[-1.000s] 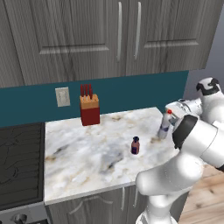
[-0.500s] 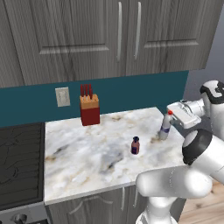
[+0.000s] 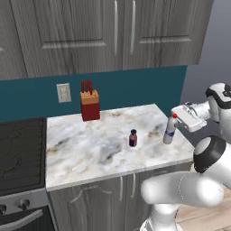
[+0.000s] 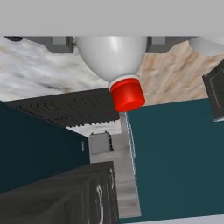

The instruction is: Place the drinks on the dining counter in a tight cluster.

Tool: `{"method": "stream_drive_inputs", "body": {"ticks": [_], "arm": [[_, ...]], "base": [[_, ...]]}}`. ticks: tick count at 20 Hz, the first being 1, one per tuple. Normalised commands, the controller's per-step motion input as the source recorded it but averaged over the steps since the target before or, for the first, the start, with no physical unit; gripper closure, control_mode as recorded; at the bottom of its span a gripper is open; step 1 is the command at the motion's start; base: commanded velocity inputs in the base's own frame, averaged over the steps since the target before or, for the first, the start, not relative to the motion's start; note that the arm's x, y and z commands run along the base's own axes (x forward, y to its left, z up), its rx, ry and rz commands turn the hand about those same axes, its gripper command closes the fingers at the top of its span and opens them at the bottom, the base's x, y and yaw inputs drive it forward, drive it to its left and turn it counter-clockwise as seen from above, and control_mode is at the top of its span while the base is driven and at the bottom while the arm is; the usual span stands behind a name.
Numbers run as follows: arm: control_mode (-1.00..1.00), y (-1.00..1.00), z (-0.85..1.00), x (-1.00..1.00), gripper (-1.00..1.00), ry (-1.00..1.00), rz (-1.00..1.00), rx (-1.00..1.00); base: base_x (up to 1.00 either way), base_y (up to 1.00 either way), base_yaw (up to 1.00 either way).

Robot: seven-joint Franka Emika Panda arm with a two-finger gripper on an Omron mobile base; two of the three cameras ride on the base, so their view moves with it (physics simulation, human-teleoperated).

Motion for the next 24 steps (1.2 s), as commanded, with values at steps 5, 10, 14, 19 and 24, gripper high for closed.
{"method": "stream_drive_inputs", "body": {"ticks": [5,10,14,19,24], "arm": [[1.00,0.00,0.00,0.00,1.00,0.00,0.00,0.00],[1.00,0.00,0.00,0.00,1.00,0.00,0.00,0.00],[1.00,0.00,0.00,0.00,1.00,0.00,0.00,0.00],[1.00,0.00,0.00,0.00,1.00,0.00,0.00,0.00],[1.00,0.00,0.00,0.00,1.00,0.00,0.00,0.00]], "base": [[-0.98,-0.13,0.00],[-0.74,0.05,0.17],[-0.24,0.46,0.74],[0.00,0.48,0.96],[0.00,0.38,1.00]]}}
